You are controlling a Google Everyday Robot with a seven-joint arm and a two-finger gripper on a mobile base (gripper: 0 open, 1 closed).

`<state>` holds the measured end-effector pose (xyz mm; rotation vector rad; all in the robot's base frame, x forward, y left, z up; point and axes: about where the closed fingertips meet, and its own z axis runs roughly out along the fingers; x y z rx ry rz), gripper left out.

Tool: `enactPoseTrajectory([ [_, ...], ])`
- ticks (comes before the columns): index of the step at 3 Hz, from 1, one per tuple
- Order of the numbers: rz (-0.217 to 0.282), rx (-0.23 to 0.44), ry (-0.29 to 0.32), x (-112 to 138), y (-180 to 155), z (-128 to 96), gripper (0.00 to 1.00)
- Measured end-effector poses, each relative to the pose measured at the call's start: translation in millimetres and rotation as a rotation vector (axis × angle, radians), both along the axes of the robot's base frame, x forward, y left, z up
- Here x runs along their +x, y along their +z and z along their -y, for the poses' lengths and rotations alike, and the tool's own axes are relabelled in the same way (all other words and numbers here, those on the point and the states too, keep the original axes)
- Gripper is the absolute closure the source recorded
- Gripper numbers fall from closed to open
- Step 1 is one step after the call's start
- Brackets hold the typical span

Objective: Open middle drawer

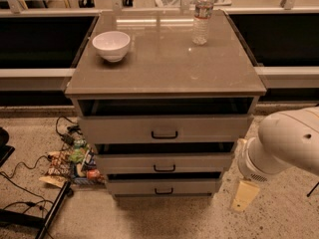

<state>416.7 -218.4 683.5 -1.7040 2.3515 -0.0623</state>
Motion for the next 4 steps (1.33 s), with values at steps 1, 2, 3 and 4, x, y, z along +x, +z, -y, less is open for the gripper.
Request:
enactPoseTrajectory([
  [1,-0.032,-0.014,0.020,2,-22,-12,0.00],
  [2,-0.060,0.013,0.062,10,-65,-32,0.00],
  [3,-0.057,0.045,0.106,21,-113,-45,0.00],
  [4,-0.050,0.062,0.123,41,-154,-54,0.00],
])
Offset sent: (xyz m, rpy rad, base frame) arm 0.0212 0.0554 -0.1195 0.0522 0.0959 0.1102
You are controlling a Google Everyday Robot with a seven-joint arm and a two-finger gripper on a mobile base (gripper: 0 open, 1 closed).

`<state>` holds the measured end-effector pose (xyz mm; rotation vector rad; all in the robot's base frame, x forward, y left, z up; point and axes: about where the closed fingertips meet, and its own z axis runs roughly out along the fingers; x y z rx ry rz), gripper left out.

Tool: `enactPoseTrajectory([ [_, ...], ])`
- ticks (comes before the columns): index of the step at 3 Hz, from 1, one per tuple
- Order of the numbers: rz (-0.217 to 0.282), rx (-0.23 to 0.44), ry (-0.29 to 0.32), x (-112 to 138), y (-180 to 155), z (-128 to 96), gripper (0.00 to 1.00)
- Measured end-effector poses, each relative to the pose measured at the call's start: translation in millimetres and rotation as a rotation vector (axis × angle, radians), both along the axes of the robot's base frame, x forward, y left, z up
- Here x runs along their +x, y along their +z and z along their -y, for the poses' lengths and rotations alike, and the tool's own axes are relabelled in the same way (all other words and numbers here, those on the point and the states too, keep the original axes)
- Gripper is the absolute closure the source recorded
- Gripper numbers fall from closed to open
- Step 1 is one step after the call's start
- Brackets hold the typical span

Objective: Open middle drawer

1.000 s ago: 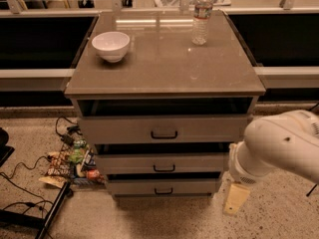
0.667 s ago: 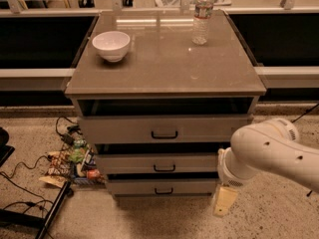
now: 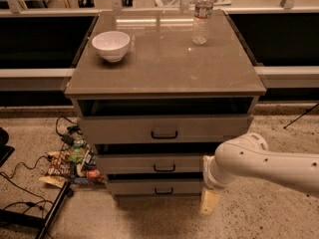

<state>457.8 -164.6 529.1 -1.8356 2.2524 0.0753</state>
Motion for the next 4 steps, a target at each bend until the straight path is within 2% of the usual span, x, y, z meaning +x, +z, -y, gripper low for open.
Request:
enactPoseTrajectory([
  [2,0.018,-0.034,-0.010,47,-62,-4,0.00],
  [3,0.049,-0.063,-0.007,73,-77,2,0.00],
  [4,0.068,-0.085,-0.005,86,-79,9,0.00],
])
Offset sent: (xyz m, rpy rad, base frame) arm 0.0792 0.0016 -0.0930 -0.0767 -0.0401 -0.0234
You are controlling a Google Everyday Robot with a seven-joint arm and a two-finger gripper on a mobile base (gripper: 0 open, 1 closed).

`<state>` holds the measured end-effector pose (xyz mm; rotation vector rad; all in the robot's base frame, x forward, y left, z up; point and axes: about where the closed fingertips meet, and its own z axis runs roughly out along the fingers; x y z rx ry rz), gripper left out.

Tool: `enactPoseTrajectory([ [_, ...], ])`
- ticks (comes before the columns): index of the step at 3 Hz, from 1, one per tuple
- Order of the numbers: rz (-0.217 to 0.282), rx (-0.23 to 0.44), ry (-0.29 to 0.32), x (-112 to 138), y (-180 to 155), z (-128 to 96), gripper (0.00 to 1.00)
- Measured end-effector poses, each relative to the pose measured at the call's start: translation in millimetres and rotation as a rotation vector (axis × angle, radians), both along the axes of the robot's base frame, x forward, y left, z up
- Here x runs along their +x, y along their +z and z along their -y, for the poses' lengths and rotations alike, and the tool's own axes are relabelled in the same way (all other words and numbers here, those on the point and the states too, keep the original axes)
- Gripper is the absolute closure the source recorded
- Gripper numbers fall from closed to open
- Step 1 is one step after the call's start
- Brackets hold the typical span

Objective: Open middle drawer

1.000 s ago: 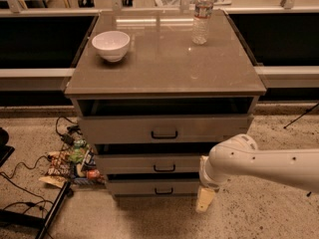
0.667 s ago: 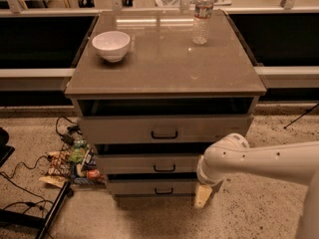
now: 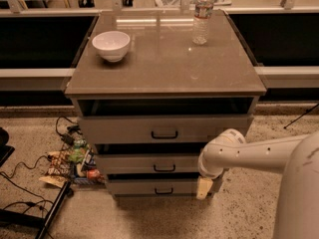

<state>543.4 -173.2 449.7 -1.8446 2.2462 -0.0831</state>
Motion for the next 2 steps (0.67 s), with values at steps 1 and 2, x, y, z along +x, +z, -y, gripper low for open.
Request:
enactPoseTrajectory([
  [1,-0.003,-0.012,-0.001,7,-9,2,0.00],
  [2,-0.017,-0.039,0.008,18,-23,-7,0.00],
])
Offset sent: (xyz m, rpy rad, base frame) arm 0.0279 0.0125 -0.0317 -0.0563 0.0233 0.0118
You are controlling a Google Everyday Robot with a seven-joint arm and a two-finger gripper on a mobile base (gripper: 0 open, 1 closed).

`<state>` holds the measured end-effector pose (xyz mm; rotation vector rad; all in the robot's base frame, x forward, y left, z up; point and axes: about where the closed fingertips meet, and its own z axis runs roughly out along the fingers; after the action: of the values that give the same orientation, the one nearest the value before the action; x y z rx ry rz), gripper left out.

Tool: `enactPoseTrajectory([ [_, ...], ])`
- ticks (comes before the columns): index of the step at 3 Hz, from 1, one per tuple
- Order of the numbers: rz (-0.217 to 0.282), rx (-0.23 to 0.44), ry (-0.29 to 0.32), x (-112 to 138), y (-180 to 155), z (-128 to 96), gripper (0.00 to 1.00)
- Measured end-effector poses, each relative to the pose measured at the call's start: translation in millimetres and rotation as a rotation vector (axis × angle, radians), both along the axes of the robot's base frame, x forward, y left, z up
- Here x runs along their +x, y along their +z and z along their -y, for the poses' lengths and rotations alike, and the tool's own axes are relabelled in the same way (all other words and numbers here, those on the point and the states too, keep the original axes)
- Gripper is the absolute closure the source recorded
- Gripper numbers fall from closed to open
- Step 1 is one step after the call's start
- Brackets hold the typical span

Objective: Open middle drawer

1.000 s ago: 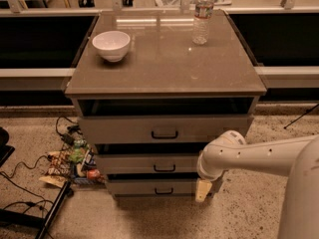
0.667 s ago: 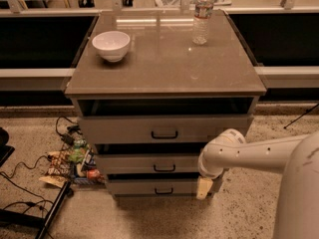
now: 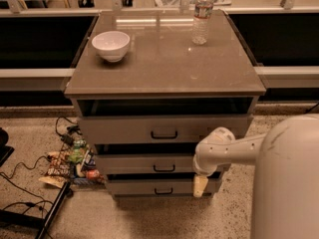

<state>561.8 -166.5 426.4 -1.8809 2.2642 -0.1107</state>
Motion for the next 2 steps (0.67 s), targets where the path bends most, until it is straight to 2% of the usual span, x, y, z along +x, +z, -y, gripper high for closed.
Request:
enactPoseTrajectory([
  [1,-0.006,-0.017,0.012,8.6,-7.3,-8.6,0.00],
  [2,-0.018,-0.039,0.020,11.7,-14.6,-13.7,0.18],
])
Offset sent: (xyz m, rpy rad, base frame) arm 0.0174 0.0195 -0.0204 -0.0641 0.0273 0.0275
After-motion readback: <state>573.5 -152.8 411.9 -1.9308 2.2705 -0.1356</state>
